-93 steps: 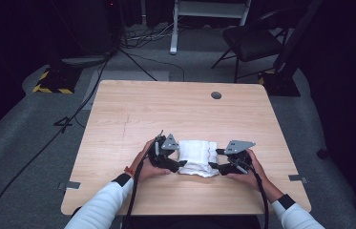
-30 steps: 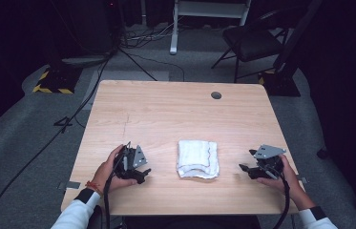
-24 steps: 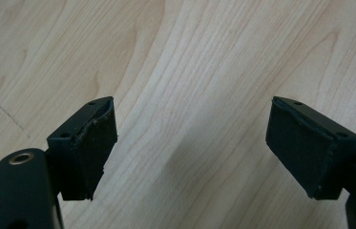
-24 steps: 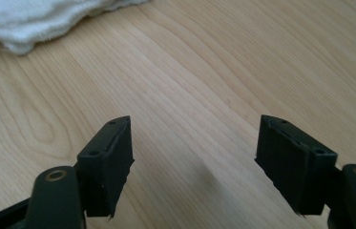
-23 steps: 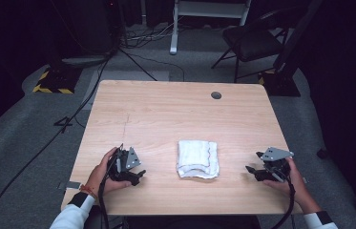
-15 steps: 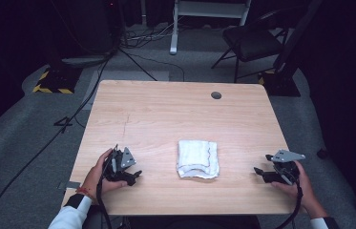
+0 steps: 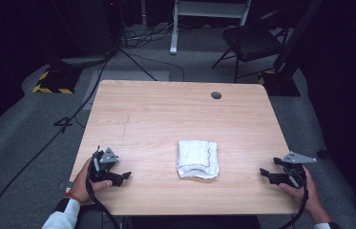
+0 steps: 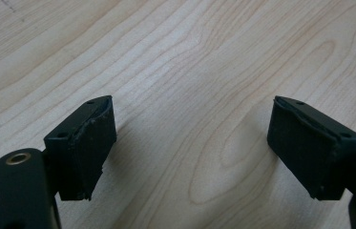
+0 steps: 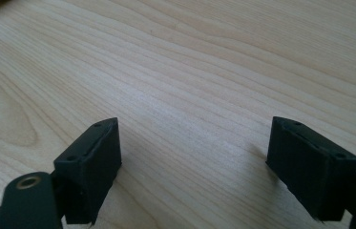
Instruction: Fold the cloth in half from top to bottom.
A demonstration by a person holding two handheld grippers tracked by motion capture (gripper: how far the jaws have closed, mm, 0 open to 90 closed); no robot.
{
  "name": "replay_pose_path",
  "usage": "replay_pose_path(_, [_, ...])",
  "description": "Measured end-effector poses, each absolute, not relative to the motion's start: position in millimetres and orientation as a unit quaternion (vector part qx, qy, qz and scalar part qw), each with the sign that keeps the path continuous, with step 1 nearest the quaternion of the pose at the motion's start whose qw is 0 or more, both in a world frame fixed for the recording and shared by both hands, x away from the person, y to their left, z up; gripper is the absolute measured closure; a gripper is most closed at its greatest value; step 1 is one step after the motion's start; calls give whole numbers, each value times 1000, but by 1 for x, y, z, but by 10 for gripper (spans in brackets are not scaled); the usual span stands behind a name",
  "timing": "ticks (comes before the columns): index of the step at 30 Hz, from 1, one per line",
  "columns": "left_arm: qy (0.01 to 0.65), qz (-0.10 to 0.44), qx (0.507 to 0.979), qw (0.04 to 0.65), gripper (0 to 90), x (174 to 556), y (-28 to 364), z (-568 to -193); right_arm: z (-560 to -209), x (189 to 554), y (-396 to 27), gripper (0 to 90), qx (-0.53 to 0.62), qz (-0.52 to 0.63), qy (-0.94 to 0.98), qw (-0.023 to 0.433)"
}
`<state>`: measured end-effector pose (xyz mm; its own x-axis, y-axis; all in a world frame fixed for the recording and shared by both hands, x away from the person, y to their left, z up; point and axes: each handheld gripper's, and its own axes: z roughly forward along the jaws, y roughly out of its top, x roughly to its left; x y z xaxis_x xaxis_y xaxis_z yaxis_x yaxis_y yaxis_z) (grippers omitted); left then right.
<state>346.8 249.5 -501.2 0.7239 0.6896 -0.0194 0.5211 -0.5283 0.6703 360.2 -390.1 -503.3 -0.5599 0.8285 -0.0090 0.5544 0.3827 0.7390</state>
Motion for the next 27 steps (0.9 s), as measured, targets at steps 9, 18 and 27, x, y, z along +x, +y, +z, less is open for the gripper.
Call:
replay_pose_path(9, [350, 134, 859, 349, 168, 344, 253, -504, -503, 361, -390, 179, 430, 355, 808, 191])
replay_pose_path(18, [371, 141, 851, 343, 163, 344, 254, -504, -504, 362, -389, 177, 431, 355, 807, 191])
replay_pose_path(27, [371, 143, 852, 342, 152, 345, 254, -504, -504, 362, -389, 177, 431, 355, 807, 192])
